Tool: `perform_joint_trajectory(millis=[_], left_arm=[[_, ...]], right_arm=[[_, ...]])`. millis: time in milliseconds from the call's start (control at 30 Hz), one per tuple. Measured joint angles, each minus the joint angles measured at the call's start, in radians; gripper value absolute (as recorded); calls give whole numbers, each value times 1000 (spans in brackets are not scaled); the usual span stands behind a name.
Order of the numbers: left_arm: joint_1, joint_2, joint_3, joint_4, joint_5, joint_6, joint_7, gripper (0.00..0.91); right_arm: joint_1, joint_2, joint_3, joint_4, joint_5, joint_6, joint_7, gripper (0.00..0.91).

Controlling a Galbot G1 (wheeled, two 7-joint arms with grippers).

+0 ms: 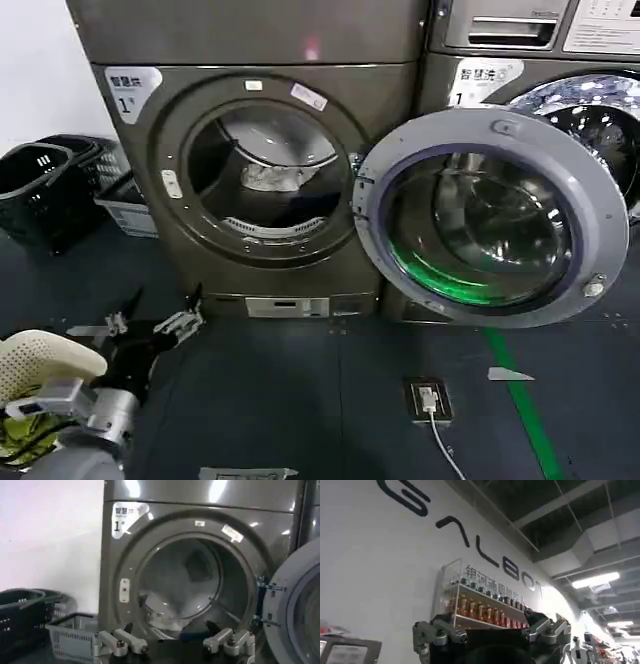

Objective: Grasp the clothes from the dryer.

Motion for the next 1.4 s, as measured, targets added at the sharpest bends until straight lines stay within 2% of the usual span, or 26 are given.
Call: perform_joint_trajectory(millis=[433,1400], left_arm=[[-13,15,3,10,-7,-9,5,907],[-35,39,11,31,-9,-13,10,907]], right_arm=[[-9,11,6,21,49,14,-17,907],[-10,9,6,26,62,19,-17,907]])
